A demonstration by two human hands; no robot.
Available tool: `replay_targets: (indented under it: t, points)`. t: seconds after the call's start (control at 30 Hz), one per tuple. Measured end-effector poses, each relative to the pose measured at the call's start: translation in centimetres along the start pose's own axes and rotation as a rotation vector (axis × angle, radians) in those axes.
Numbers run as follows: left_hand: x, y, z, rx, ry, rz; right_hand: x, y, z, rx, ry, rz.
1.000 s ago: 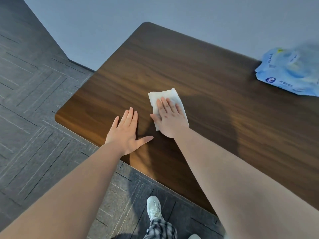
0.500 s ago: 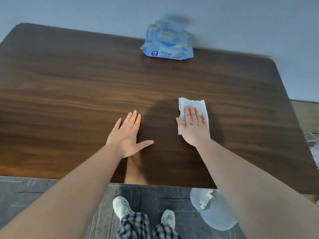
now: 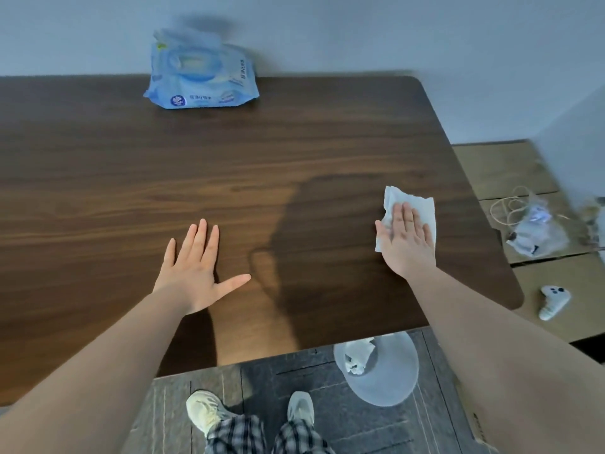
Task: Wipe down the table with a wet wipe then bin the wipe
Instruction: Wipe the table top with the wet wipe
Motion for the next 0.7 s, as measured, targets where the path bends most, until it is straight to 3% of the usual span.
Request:
replay_targets:
  t: [0.4, 0.57, 0.7]
  points:
    - [-0.2, 0.1, 0.1, 0.008, 0.023, -0.006, 0.2, 1.4, 0.6, 0.103, -0.018, 0.043]
    - [-0.5, 0.3, 0.4, 0.053, 0.072, -0.007, 1.2, 3.4, 6.7, -0.003, 0.024, 0.049]
    - [-1.2, 1.6, 4.0, 0.054, 0.157, -0.044, 2.3, 4.6, 16.4, -0.188, 0.078, 0.054]
Point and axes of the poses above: each hand's wrist, its own y-axis away from the middle knuckle, its own x-axis out of the palm, z = x × y, the point moved 8 cm from there along -y, towards the middle knuckle, and after that the axes turned 3 degrees about y, right-handed, at the moved point
